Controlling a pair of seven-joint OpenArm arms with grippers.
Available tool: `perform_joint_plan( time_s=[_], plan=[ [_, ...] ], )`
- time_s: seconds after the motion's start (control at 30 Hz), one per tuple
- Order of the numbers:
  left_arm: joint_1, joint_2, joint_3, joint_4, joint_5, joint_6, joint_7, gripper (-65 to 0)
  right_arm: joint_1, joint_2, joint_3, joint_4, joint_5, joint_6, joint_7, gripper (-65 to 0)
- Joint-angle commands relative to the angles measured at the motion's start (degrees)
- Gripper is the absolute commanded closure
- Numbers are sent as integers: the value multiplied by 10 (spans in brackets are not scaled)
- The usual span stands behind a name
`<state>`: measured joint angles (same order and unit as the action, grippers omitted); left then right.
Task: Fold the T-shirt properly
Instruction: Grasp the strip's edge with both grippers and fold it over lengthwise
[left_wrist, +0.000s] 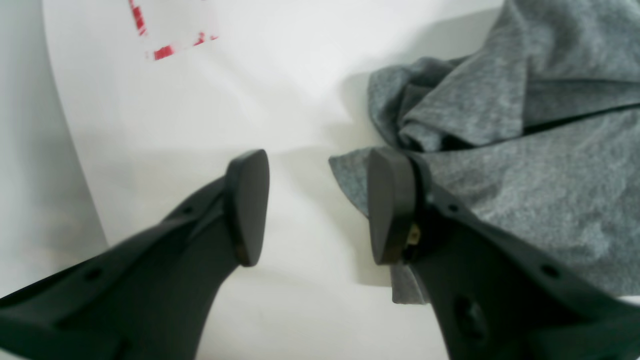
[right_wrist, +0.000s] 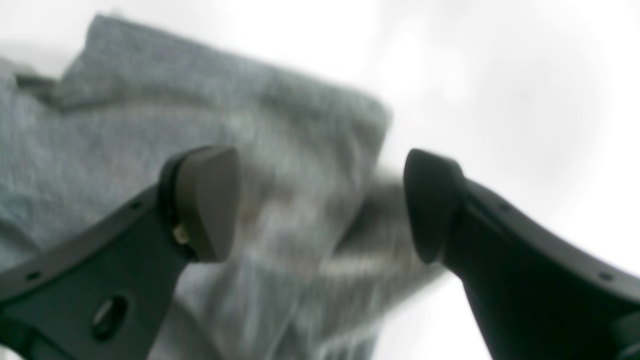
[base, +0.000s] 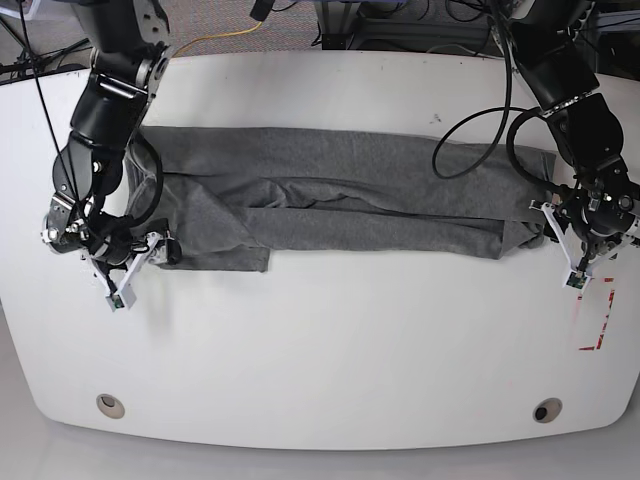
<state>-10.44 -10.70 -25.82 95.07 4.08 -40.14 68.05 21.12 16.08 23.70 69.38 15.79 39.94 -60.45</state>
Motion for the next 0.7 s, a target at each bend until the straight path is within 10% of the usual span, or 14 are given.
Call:
perform_joint_plan(
  time_s=[0.0, 0.47, 0.67],
  plan=[
    [-11, -7, 0, 10, -1, 1, -6, -299, 36, 18, 2, -60, 6, 1, 26, -457],
    [-2, -9, -2, 12, -1, 1, -3, -299, 64, 25, -41, -183, 6, 1, 123, -426],
    [-6, -7, -2, 10, 2, 1, -4, -299, 63, 22, -45, -179, 9, 1, 129, -187]
  ],
)
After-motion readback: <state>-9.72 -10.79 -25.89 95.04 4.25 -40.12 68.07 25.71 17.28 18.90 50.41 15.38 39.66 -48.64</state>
